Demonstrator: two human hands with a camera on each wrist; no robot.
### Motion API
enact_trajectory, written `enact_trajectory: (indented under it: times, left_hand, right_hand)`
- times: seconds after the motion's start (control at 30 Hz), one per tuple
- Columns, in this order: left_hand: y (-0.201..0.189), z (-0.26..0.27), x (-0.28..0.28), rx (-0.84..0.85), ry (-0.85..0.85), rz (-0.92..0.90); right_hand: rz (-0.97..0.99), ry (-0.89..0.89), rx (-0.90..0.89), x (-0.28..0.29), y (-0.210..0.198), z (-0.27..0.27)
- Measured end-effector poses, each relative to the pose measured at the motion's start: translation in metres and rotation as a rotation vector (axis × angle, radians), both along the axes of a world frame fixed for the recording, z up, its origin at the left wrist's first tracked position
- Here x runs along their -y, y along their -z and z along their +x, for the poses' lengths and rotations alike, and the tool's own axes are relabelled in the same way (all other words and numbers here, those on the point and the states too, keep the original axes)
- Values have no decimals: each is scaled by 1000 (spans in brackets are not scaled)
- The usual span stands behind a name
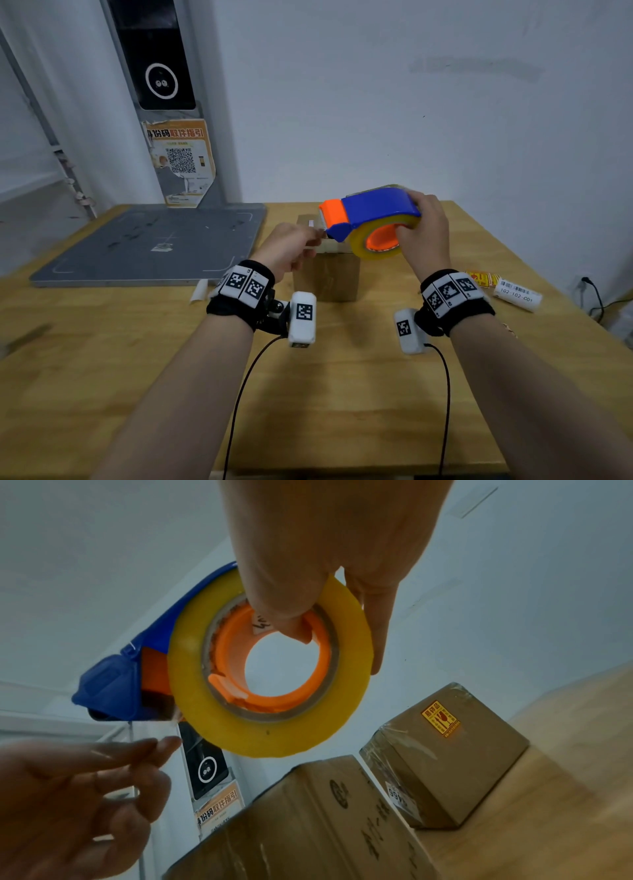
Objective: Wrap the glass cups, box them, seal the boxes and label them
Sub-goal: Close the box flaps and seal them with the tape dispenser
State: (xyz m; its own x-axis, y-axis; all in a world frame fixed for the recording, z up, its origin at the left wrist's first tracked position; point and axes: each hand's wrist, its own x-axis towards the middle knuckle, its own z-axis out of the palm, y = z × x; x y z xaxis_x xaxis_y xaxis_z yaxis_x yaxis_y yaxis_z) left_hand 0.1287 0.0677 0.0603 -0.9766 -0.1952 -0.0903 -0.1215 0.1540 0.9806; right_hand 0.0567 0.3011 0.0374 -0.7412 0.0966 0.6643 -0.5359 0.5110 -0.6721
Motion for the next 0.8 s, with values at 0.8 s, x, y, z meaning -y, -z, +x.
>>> enact_trajectory:
  times: [0.8]
  left_hand:
    - [19, -7, 33, -194, 23, -356]
  right_hand:
    - [2, 277, 43, -21, 34, 0]
